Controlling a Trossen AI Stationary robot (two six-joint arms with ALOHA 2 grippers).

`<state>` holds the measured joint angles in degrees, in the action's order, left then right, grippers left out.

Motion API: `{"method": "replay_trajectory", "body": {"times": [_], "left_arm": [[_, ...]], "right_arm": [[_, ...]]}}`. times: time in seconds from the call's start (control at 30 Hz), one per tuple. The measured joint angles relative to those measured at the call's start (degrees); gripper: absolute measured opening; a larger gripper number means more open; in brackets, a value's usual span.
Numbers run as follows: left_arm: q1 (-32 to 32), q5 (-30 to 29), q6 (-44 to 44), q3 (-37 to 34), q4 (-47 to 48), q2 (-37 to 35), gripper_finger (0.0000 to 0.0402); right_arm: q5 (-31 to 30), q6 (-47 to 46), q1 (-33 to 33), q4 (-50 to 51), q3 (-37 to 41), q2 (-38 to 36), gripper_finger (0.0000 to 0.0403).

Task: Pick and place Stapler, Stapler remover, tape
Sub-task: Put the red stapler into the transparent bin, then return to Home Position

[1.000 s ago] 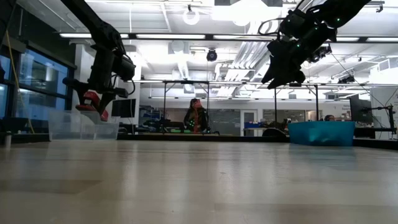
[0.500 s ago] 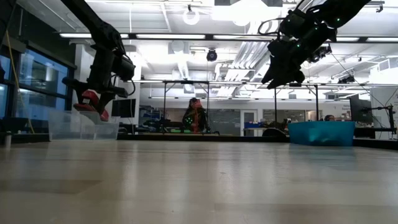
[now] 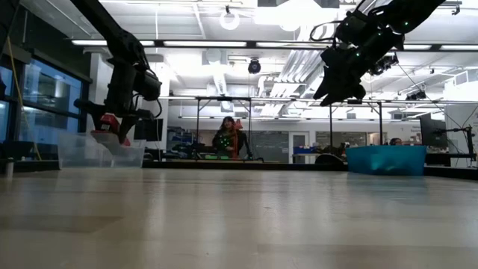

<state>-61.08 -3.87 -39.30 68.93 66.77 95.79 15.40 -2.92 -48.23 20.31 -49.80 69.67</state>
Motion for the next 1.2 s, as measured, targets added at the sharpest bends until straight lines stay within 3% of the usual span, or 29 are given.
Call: {"method": "replay_trajectory", "body": {"times": [0.73, 0.97, 1.2], "left_arm": [[0.0, -1.67, 1.56, 0.02, -0.72, 0.0, 0.0198], [0.0, -2.04, 1.55, 0.02, -0.75, -0.04, 0.0278], [0.0, -1.61, 1.61, 0.02, -0.73, -0.04, 0.0288]], "right_arm": [[0.0, -0.24, 0.0, 0.44, 0.0, 0.0, 0.0204], [0.0, -0.24, -0.01, 0.55, 0.0, 0.0, 0.0204], [0.3, -0.24, -0.01, 0.86, 0.0, 0.0, 0.0204]]}}
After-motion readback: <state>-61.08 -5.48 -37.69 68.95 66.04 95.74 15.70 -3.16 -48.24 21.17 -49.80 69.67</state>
